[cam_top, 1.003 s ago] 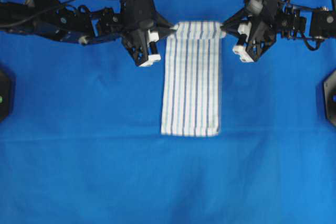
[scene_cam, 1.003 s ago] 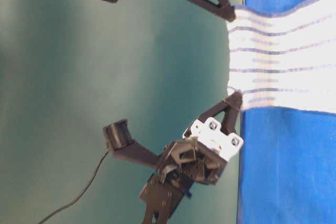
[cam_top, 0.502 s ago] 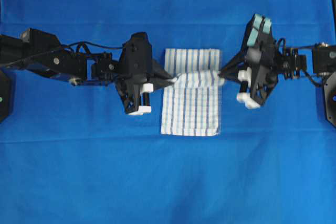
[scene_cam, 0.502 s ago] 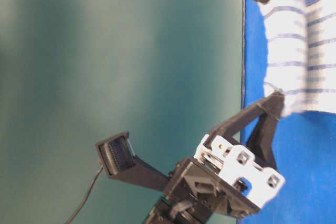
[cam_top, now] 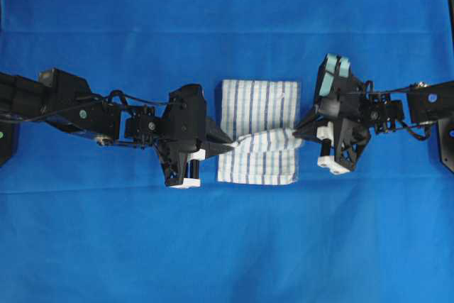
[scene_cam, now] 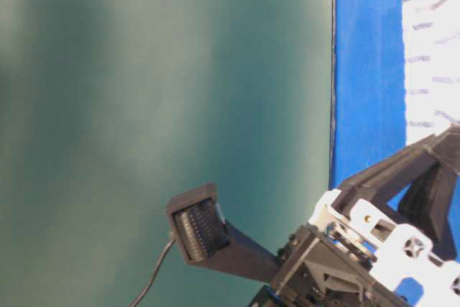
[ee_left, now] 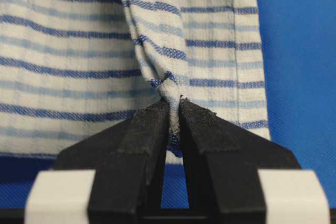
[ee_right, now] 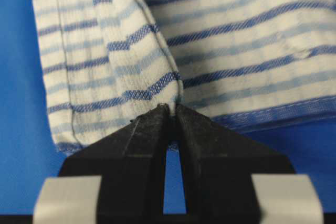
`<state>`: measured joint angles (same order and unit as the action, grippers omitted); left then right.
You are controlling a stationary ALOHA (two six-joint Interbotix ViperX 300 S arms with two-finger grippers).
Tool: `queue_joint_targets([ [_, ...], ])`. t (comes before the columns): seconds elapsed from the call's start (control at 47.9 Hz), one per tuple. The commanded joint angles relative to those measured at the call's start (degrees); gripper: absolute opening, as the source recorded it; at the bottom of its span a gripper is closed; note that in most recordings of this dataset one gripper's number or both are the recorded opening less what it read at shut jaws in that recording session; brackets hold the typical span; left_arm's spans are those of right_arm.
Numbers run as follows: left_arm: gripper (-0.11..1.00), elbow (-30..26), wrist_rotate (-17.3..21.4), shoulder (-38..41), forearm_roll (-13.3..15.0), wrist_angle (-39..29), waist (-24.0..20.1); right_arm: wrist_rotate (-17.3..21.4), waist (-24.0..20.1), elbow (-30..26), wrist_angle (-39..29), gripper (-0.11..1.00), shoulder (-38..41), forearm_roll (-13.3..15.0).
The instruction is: Fold the blue towel.
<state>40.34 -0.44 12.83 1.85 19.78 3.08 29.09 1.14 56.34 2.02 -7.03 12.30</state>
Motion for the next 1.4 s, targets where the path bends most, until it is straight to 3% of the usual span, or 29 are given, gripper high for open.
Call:
queue_joint_targets([
  [0.0, 0.04, 0.7, -0.1, -0.9, 0.1, 0.4, 0.3, -0.1, -0.3, -0.6, 0.5, 0.08, 0.0, -0.5],
  [0.397, 0.06, 0.7, 0.0, -0.8, 0.0, 0.3, -0.2, -0.1, -0.4, -1.0, 0.5, 0.08, 0.1, -0.5],
  [0.585, 0.37, 0.7, 0.1, -1.0, 0.0, 0.1, -0.2, -0.1, -1.5, -1.5, 0.5, 0.10, 0.1, -0.5],
  [0.669, 0.47, 0.8, 0.1, -1.3, 0.1, -0.2, -0.4, 0.1, -1.8, -1.8, 0.5, 0.31, 0.1, -0.8],
  [0.752, 0.46, 0.8, 0.3, -2.5, 0.0, -1.1, -0.6, 0.1, -2.1, -2.7, 0.0, 0.56, -0.1, -1.5],
  [0.794, 0.46, 0.8, 0.6, -3.3, 0.0, -2.1, -0.5, 0.1, -2.4, -3.2, -0.6, 0.64, -0.4, -1.6],
  [1.108, 0.47, 4.4, 1.0, -22.0, -0.2, -16.4, -0.1, -0.2, -5.8, -7.8, -14.9, 0.58, -11.2, -1.3],
  [1.379, 0.47, 14.8, 1.1, -43.6, -0.3, -16.5, -0.2, -0.3, -5.8, -3.1, -18.8, 0.58, -27.2, 1.7],
])
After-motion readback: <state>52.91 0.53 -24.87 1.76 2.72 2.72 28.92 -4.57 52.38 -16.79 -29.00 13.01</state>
